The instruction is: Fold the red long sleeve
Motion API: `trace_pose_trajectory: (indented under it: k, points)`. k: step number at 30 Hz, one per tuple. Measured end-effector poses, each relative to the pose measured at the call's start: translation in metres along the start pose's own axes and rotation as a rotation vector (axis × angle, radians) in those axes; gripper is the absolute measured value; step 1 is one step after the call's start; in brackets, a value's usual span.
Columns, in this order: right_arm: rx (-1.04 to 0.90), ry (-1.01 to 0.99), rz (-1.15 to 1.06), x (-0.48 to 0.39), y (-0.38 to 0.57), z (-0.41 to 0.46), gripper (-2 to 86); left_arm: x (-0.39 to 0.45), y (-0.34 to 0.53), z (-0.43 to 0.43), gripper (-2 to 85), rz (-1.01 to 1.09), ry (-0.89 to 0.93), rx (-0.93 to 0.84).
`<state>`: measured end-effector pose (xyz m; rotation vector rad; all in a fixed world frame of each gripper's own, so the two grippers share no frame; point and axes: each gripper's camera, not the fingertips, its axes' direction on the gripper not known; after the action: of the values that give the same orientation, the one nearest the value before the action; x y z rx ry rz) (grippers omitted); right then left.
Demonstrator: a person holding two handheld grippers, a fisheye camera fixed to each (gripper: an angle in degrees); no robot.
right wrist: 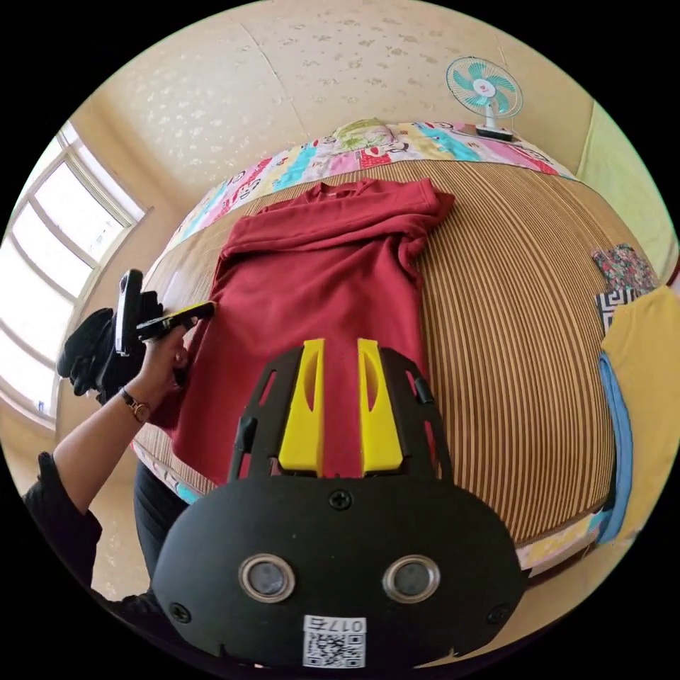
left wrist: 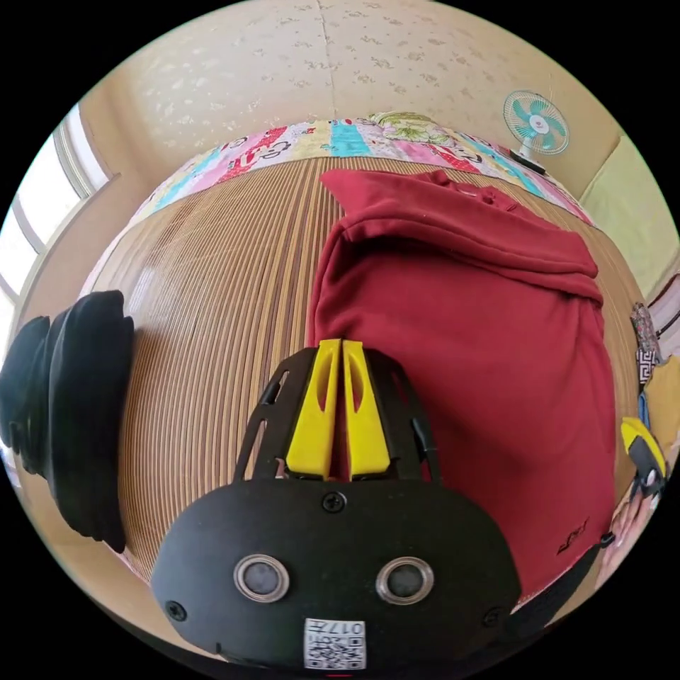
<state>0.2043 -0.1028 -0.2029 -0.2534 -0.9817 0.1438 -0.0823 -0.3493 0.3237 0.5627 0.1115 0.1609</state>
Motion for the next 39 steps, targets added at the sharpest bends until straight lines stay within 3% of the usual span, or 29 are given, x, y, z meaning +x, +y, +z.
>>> trace_pose_trajectory:
  k: [2,4,7,10,12,14,17,19,21,26,30,35,39]
  points:
    - [0.042,0.014,0.024,0.019,0.044,-0.033,9.6,-0.018,0.033,-0.038,4.5,0.0,0.056,0.048]
    - [0.091,0.026,0.065,0.038,0.069,-0.058,10.7,-0.058,0.096,-0.108,6.4,-0.102,0.076,0.258]
    - [0.091,-0.026,0.101,0.065,0.096,-0.078,12.5,-0.097,0.16,-0.171,9.9,-0.169,0.185,0.35]
    - [-0.008,-0.069,0.11,0.078,0.112,-0.068,12.2,-0.114,0.189,-0.187,12.7,-0.215,0.209,0.267]
    - [0.066,-0.106,0.145,0.082,0.125,-0.077,9.8,-0.119,0.192,-0.181,12.3,-0.241,0.22,0.202]
    - [0.002,-0.232,0.21,0.09,0.124,-0.075,5.4,-0.126,0.188,-0.174,9.6,-0.279,0.214,0.14]
    - [0.067,-0.383,0.304,0.105,0.126,-0.101,4.1,-0.138,0.176,-0.196,5.4,-0.247,0.318,0.121]
    - [0.145,-0.51,0.316,0.11,0.13,-0.13,3.7,-0.161,0.182,-0.243,4.5,-0.246,0.591,0.236]
    - [0.206,-0.607,0.286,0.107,0.133,-0.165,3.4,-0.169,0.191,-0.284,4.3,-0.231,0.732,0.305]
    - [0.385,-0.768,0.134,0.081,0.174,-0.286,3.0,-0.167,0.239,-0.415,4.3,-0.121,0.715,0.51]
    - [0.515,-0.752,0.103,0.064,0.207,-0.351,2.9,-0.177,0.276,-0.494,4.4,-0.174,0.734,0.664]
    - [0.509,-0.563,0.113,0.036,0.148,-0.346,3.2,-0.176,0.206,-0.49,4.4,-0.277,0.73,0.593]
    - [0.534,-0.402,0.12,0.023,0.049,-0.296,4.0,-0.165,0.068,-0.437,5.1,-0.306,0.639,0.56]
